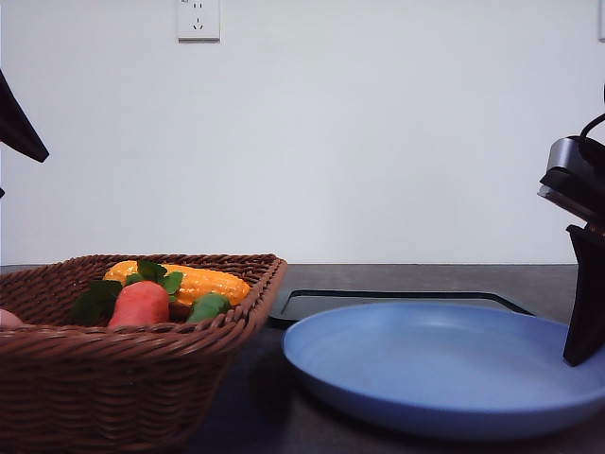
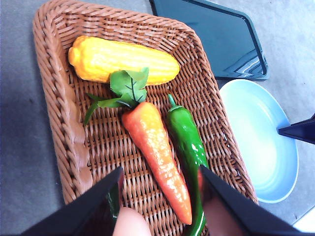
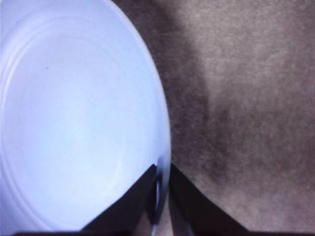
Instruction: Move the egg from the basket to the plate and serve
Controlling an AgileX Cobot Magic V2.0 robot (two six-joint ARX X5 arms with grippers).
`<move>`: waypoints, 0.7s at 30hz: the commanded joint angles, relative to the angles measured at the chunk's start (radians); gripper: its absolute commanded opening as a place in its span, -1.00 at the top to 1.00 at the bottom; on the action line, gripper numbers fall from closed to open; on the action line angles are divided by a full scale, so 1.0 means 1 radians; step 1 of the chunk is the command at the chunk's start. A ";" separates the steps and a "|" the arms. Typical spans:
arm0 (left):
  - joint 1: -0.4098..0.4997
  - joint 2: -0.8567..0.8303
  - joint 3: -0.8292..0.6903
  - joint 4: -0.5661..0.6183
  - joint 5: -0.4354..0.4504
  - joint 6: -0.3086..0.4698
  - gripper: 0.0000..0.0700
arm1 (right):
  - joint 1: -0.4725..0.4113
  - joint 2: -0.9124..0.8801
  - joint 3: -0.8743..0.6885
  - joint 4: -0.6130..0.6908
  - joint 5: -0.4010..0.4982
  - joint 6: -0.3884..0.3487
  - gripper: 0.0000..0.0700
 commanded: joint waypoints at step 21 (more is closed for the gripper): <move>-0.189 0.009 0.179 -0.272 -0.092 0.033 0.02 | -0.084 -0.294 0.006 -0.063 0.034 0.041 1.00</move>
